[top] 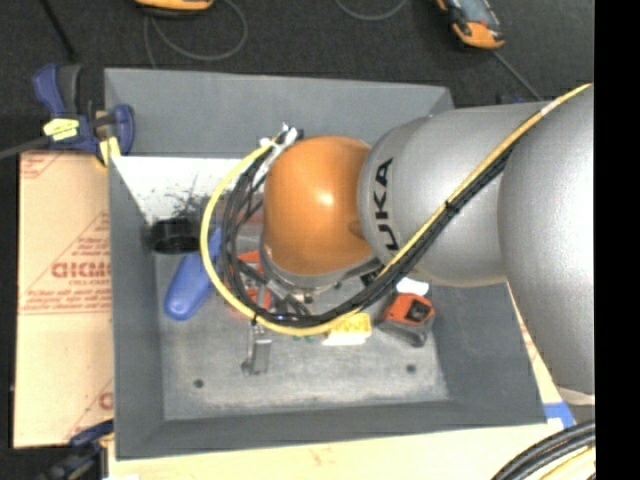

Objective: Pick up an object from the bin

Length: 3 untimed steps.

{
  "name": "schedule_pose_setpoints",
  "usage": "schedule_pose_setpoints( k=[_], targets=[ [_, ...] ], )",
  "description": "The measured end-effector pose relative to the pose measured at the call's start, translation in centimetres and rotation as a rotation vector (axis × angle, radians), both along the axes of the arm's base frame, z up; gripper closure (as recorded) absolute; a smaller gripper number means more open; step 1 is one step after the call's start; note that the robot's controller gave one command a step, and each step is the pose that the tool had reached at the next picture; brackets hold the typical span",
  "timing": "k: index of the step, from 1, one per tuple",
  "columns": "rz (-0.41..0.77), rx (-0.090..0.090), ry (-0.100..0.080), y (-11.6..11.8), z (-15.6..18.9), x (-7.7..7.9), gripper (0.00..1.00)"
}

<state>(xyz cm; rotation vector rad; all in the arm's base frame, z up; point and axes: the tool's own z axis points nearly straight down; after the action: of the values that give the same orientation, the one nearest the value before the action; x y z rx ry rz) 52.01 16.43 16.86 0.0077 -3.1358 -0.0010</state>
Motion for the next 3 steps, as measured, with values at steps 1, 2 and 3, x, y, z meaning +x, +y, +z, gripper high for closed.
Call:
schedule_pose_setpoints(
  k=[1,2,3],
  targets=[
    [-0.004,0.001,-0.008,-0.1,0.4,0.2,0.0],
    [0.104,0.002,-0.006,-2.0,0.5,2.6,0.0],
    [0.172,-0.002,-0.011,-5.4,0.1,7.7,0.0]
  ],
)
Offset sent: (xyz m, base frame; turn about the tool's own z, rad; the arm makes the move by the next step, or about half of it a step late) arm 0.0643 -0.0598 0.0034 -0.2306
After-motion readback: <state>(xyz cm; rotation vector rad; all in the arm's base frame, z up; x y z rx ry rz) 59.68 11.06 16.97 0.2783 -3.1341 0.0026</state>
